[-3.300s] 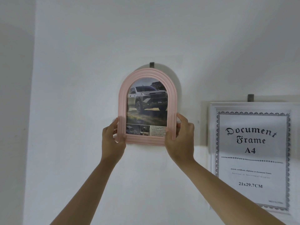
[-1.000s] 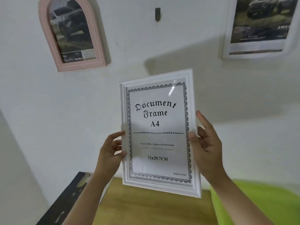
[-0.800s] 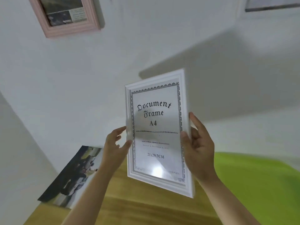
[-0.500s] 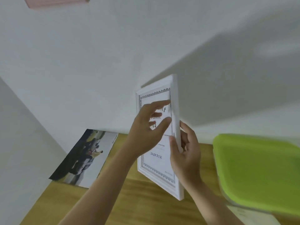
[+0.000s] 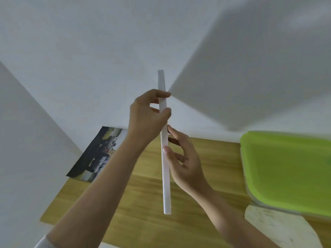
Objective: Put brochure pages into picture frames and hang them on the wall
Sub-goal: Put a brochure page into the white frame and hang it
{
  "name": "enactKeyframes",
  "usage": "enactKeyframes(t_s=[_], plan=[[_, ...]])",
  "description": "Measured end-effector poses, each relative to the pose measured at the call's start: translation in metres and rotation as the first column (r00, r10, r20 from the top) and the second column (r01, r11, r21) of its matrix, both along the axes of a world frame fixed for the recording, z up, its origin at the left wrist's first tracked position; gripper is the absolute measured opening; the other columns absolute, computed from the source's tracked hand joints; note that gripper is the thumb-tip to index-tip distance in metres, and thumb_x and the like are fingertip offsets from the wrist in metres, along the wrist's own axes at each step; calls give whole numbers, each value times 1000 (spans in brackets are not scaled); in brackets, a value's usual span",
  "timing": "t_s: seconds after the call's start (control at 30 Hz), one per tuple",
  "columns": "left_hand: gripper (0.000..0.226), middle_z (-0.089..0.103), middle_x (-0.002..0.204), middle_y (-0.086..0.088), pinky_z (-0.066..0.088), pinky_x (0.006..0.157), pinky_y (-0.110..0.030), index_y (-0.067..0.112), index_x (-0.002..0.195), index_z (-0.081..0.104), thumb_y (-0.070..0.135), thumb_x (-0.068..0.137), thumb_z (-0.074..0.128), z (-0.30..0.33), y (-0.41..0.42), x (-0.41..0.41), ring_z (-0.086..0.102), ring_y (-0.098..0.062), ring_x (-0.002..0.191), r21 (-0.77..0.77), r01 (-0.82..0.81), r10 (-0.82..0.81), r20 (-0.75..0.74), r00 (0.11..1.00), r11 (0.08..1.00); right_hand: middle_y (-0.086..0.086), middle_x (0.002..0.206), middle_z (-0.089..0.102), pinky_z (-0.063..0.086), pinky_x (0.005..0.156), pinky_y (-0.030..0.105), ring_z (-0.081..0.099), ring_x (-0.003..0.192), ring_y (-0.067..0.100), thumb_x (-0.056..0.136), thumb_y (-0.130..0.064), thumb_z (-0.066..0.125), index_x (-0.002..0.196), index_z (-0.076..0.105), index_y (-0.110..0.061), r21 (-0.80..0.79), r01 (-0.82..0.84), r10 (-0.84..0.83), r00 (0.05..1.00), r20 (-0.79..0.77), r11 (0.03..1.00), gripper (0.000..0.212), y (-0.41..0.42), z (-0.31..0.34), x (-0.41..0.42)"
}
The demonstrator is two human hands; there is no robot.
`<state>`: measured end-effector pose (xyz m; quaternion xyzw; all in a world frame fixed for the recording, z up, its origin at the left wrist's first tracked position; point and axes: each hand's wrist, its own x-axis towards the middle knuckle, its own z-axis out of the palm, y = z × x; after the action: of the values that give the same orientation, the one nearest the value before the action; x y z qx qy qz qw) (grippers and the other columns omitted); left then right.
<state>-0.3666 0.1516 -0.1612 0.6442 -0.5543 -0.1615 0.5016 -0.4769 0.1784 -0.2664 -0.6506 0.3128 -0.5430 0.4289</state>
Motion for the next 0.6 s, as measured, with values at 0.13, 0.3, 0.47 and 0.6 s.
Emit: enactKeyframes(t_s=[0.13, 0.3, 0.47, 0.6], plan=[[33, 63, 86, 16, 46, 52, -10, 29, 100, 69, 8, 76, 63, -2, 7, 28, 58, 0, 53, -10, -84, 83, -28, 996, 996, -6, 129, 51, 36, 101, 11, 43, 122, -4, 89, -45, 54, 133, 46, -32, 67, 112, -104, 988, -115, 991, 47, -17, -30, -15], [34, 70, 96, 0, 54, 69, -27, 30, 101, 69, 7, 77, 61, -17, 13, 63, 66, -14, 76, 18, -56, 58, -175, 983, 998, -5, 130, 51, 44, 98, 27, 49, 119, 7, 91, -40, 57, 135, 44, -39, 433, 149, -109, 987, -116, 889, 46, -33, -71, -39], [26, 69, 98, 4, 56, 82, -41, 36, 98, 67, 17, 81, 61, -60, 7, 79, 66, -15, 78, 102, -157, 172, -155, 973, 982, -2, 130, 56, 53, 87, 25, 58, 112, 7, 88, -21, 66, 132, 48, -34, 454, 172, -157, 985, -71, 874, 49, -18, -91, -35], [35, 65, 105, 6, 53, 87, -42, 36, 111, 61, 18, 82, 62, -110, 20, 86, 65, -13, 90, 247, -152, 179, -90, 980, 957, -13, 132, 51, 48, 99, 41, 52, 122, 12, 84, -23, 71, 130, 49, -36, 453, 251, -216, 968, -129, 855, 53, -9, -107, -34]])
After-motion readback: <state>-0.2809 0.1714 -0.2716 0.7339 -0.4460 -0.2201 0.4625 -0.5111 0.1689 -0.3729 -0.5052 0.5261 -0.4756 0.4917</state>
